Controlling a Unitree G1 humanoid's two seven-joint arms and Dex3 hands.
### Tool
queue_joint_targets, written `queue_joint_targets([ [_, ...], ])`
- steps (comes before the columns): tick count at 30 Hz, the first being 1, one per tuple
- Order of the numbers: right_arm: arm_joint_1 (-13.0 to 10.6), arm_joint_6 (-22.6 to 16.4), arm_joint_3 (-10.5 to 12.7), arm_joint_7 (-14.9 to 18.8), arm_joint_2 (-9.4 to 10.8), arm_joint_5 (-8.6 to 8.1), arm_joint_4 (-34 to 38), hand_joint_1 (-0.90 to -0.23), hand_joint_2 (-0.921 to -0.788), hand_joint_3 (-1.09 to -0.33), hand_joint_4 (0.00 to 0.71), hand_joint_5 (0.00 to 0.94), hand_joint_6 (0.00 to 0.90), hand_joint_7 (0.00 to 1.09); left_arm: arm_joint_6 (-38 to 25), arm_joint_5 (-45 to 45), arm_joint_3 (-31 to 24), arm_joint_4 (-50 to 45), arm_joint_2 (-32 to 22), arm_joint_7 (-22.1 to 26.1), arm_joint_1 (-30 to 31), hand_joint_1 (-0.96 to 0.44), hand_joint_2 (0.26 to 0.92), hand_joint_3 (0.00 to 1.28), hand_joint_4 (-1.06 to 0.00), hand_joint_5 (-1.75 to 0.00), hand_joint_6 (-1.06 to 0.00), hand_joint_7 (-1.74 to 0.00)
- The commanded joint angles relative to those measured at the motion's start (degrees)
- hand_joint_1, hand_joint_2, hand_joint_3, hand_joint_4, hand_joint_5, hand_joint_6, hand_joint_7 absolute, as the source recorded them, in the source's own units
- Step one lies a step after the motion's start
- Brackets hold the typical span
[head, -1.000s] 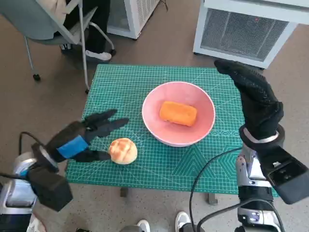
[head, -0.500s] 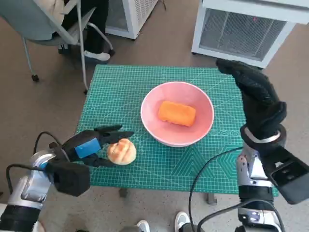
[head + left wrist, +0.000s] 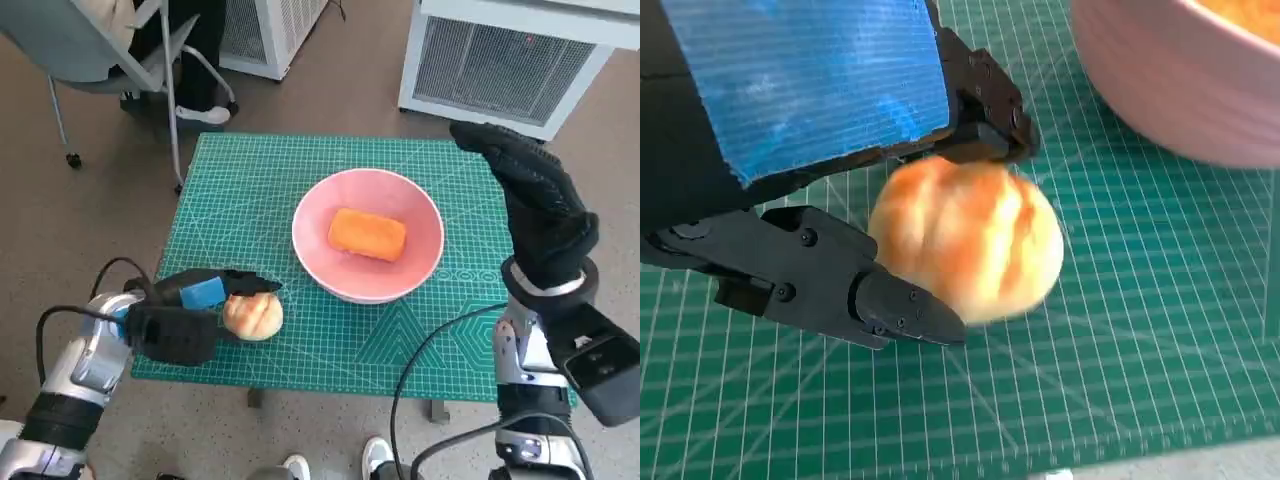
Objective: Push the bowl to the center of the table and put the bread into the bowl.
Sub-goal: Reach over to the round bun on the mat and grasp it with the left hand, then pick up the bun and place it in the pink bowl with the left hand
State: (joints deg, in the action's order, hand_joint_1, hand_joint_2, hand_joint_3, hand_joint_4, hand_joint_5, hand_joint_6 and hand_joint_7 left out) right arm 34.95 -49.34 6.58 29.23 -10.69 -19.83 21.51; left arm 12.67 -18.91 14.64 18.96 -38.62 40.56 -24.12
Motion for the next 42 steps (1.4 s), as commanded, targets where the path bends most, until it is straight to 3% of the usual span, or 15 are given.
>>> queue_joint_targets([
  [1,-1.05,-0.25,0.25,-0.04,-0.42,1.32,0.53,-0.611,-0.921,-0.751,0.255,0.000,-0.001,0.64,1.79,-2.65,0.29,0.25,-0.87,-3.70,2.70,-0.07,0.917,0.10,-0.67,-1.00,-0.60,-1.07],
  [3,-1.05,-0.31,0.26,-0.22,-0.41,1.55,0.56,-0.611,-0.921,-0.751,0.255,0.000,-0.001,0.63,2.85,-2.53,-0.28,-0.16,-1.04,-5.04,3.10,-0.03,0.919,0.10,-0.66,-1.14,-0.60,-1.13],
  [7,-1.13,-0.23,0.32,-0.45,-0.36,1.79,0.47,-0.611,-0.921,-0.751,0.255,0.000,-0.001,0.63,4.16,-1.12,-1.63,-1.64,-1.50,-6.07,3.63,-0.01,0.920,0.10,-0.64,-1.21,-0.60,-1.18],
  [17,-0.96,-0.07,0.44,-0.18,-0.31,1.36,0.67,-0.611,-0.921,-0.752,0.255,0.000,-0.001,0.63,3.57,6.36,-8.31,-10.27,-2.18,-4.85,2.19,0.00,0.921,0.13,-0.60,-1.24,-0.58,-1.23],
  [25,-0.67,0.37,0.45,0.37,-0.35,0.54,0.98,-0.610,-0.921,-0.751,0.254,0.000,-0.001,0.63,2.22,9.05,-12.09,-17.94,0.87,-8.25,-2.23,0.00,0.921,0.11,-0.60,-1.22,-0.62,-1.21],
  [35,-0.18,-0.37,0.29,1.27,-0.07,-0.11,2.58,-0.609,-0.921,-0.752,0.255,0.000,-0.001,0.64,7.80,3.22,-8.65,-15.64,9.39,-18.73,-11.01,0.00,0.920,0.08,-0.63,-1.18,-0.66,-1.19],
  [42,-0.44,-0.45,0.34,1.37,-0.06,-0.31,2.38,-0.607,-0.921,-0.754,0.254,0.000,-0.001,0.64,12.51,-0.23,-3.94,-6.18,13.54,-20.95,-17.50,0.00,0.920,0.08,-0.63,-1.16,-0.66,-1.19],
])
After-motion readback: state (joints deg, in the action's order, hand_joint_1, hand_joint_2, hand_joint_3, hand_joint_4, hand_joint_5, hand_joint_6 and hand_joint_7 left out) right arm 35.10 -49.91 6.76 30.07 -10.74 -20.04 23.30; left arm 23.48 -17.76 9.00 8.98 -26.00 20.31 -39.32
